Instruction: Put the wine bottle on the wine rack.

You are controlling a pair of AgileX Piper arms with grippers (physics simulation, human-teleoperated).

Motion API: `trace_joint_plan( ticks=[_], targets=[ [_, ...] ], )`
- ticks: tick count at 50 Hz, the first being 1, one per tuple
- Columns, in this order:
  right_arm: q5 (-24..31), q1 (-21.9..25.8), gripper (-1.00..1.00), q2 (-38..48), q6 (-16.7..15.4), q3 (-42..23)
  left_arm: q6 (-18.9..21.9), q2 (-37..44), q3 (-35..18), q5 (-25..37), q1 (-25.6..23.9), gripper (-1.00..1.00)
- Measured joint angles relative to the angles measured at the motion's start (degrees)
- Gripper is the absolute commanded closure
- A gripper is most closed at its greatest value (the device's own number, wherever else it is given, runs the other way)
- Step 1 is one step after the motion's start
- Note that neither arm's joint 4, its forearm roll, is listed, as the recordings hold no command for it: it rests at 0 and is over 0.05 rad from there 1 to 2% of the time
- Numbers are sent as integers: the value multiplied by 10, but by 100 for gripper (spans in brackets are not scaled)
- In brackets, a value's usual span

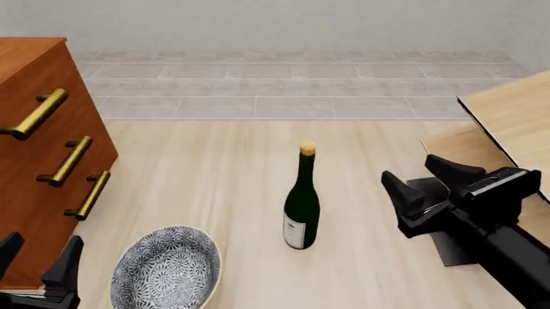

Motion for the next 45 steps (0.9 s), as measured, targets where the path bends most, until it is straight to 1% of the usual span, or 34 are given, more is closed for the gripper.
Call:
trace_joint_plan(
  ticks=[8,24,45],
  targets=[
    [-7,23,-100,24,-1,-11,3,0,0,9,1,-100],
    [-28,60,-100,66,1,-28,-3,-17,0,24,3,-100],
    [-65,95,-100,123,6,-45,-7,-26,0,29,2,-100]
  ],
)
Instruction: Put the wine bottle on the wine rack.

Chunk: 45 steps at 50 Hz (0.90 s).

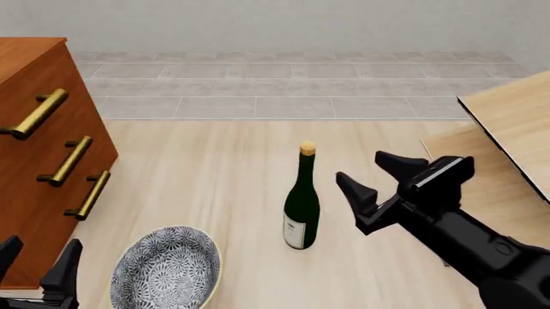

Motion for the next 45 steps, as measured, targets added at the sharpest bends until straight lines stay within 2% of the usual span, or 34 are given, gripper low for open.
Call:
trace_joint_plan(
  ticks=[45],
  targets=[
    [-37,50,-100,102,-1,-61,-4,-3,0,-1,-2,-100]
  ],
)
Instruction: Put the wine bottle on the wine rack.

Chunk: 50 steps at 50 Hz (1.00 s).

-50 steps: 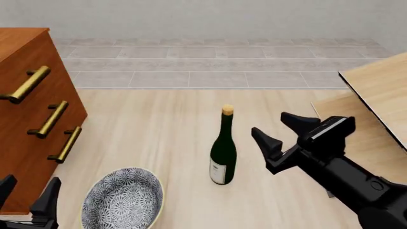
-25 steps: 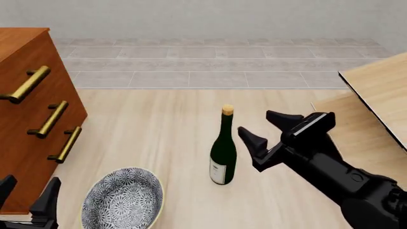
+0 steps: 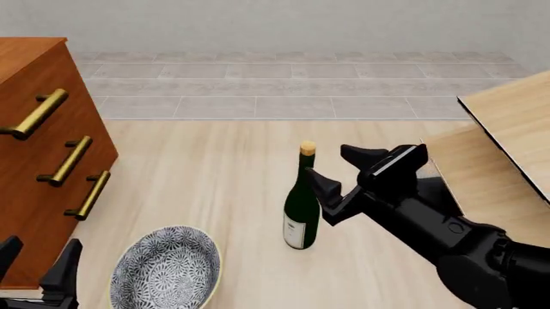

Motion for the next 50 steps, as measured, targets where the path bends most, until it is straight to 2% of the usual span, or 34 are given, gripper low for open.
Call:
trace_joint_plan(
  ticks=[50],
  targets=[
    [-68,10,-100,95,11,-38,3,0,0,9,-5,-100]
  ],
)
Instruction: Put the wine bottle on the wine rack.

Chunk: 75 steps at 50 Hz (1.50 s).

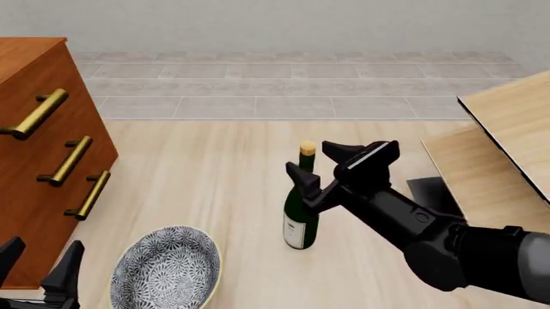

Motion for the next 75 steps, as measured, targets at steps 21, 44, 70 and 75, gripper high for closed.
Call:
trace_joint_plan(
  ticks=[21,44,70,75],
  targets=[
    [-10,0,100,25,4,-16,0,0,0,1,-2,-100],
    [4,-3,100,4,5,-15,-4,0,0,0,-5,-100],
    [70,-9,100,-109,10,-14,-9,0,0,-4,-8,-100],
    [85,-15,100,-129,11,-14,-10,0,0,-4,-10,-100]
  ],
)
